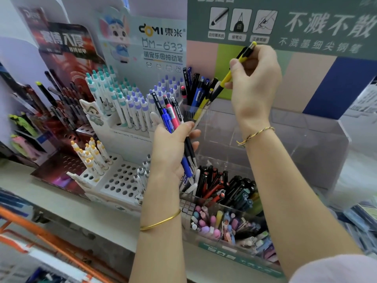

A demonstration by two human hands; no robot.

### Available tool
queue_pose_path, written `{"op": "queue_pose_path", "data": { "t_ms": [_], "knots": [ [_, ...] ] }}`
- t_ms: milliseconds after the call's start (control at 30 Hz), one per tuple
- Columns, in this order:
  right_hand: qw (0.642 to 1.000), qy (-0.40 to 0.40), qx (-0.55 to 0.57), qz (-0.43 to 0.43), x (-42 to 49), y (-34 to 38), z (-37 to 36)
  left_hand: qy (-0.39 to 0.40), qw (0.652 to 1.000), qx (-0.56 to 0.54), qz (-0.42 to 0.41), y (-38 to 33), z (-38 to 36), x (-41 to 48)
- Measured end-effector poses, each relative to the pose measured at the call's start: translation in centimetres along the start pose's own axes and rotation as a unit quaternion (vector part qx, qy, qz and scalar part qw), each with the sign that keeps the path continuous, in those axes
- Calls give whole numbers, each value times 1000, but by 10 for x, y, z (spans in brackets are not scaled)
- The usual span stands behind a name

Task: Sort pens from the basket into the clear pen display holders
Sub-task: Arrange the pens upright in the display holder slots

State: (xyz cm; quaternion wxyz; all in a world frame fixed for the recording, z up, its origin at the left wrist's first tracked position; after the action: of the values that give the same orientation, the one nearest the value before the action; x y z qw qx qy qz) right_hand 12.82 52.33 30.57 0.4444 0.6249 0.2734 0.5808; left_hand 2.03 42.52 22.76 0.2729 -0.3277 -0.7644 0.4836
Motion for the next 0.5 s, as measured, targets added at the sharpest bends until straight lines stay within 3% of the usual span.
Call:
{"op": "queue_pose_path", "data": {
  "t_ms": [200,300,400,500],
  "knots": [
    [997,58,-52,4,-11,-13,-18,7,1000,-6,-2,-3,-2,-1],
    [991,64,-99,64,-18,-11,-26,16,1000,-15,-5,-3,-4,-2],
    [970,20,-197,143,-20,-9,-26,27,999,-24,-8,-3,-5,-3],
    [952,3,-273,140,-20,-15,-20,41,998,-46,-6,-4,-6,-4]
  ]
}}
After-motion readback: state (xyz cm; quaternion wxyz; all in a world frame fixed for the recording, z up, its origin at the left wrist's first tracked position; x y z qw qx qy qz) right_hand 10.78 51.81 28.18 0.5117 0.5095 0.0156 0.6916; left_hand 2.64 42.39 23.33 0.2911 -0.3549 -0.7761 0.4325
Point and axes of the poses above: each hand's wrist, its own x-axis towards the middle knuckle, its own z-axis out of the back of the hand, y = z × x, the point moved 3 cm from there along x, towards the middle knuckle, and after that the axes turned 14 degrees about -z, right-handed, at the moved point
